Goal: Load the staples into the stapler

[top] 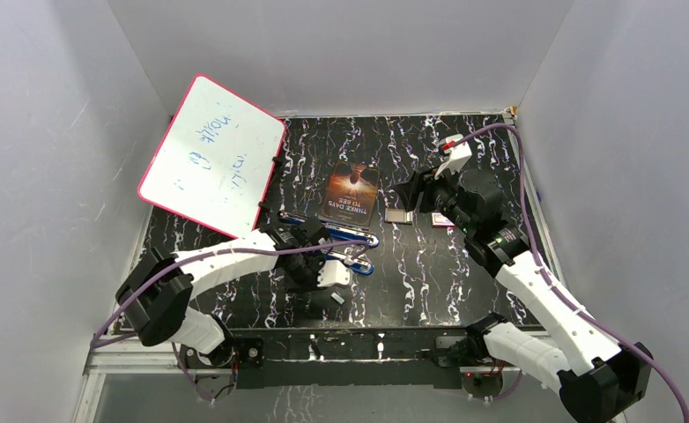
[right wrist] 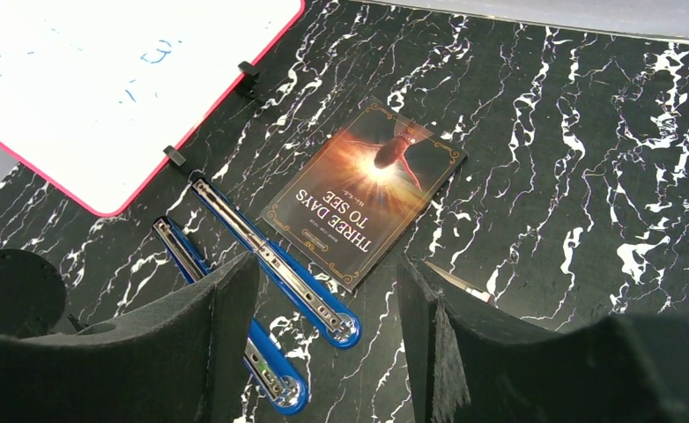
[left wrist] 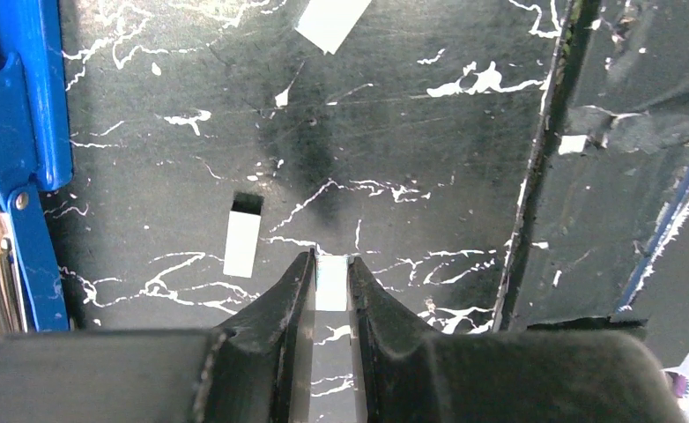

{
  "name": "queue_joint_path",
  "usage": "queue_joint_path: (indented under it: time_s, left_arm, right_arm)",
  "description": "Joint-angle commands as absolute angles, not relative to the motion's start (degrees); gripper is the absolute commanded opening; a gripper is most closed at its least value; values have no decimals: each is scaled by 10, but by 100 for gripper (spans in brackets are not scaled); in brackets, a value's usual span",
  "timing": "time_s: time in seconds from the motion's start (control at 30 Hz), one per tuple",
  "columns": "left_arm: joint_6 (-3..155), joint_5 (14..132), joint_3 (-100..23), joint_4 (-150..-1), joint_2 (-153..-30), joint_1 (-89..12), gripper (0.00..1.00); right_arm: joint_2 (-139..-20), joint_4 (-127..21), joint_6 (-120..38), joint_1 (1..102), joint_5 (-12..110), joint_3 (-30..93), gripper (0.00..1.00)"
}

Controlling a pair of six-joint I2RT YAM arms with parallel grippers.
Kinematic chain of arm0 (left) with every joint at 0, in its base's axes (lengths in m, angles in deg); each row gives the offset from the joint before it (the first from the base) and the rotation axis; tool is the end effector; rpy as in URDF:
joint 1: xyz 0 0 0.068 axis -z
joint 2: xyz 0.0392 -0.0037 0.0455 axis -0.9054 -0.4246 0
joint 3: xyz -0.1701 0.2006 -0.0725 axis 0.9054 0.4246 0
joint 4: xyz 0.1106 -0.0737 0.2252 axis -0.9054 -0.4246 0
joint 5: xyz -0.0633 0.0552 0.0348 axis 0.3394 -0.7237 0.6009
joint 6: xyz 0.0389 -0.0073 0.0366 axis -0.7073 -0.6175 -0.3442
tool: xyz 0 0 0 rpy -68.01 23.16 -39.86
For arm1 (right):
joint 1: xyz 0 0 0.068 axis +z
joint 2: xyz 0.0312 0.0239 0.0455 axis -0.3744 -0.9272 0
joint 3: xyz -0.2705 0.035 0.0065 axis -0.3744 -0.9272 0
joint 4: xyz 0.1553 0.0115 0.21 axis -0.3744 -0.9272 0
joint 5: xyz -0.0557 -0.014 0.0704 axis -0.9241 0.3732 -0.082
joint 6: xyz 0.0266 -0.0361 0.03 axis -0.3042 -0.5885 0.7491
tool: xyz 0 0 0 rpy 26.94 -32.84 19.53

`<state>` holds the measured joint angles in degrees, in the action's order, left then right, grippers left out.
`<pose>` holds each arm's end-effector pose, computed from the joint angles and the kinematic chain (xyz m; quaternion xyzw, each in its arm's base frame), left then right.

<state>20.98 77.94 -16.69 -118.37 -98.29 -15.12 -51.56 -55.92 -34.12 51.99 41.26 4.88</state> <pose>0.1591 -0.2007 0.1917 0.7263 0.6615 -0.1235 0.1400 0.1890 0.1091 0.3516 -0.1068 0.7465 0.2444 0.6096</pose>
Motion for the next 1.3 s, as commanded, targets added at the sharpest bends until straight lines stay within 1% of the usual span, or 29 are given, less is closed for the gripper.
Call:
queue_joint_path:
  time_s: [0.0, 0.37, 0.73, 0.93, 1.03, 1.27]
  left_arm:
    - [193, 778, -160, -1167, -1003, -147, 0]
    - [181, 763, -148, -1156, -1024, -148, 1]
    - [202, 774, -139, -1158, -1018, -147, 26]
    - [224, 777, -165, -1159, -987, -148, 35]
    - [238, 780, -183, -1159, -969, -147, 38]
    - [274, 774, -227, -1142, -913, -147, 40]
  right_arm:
    - [-503, -550, -346, 519, 400, 48, 67]
    - [-503, -557, -349, 519, 397, 50, 67]
    - [-502, -561, -347, 519, 402, 58, 67]
    - [-495, -572, -345, 519, 402, 65, 67]
    - [-489, -579, -349, 518, 396, 69, 67]
    - [-488, -597, -351, 519, 384, 77, 68]
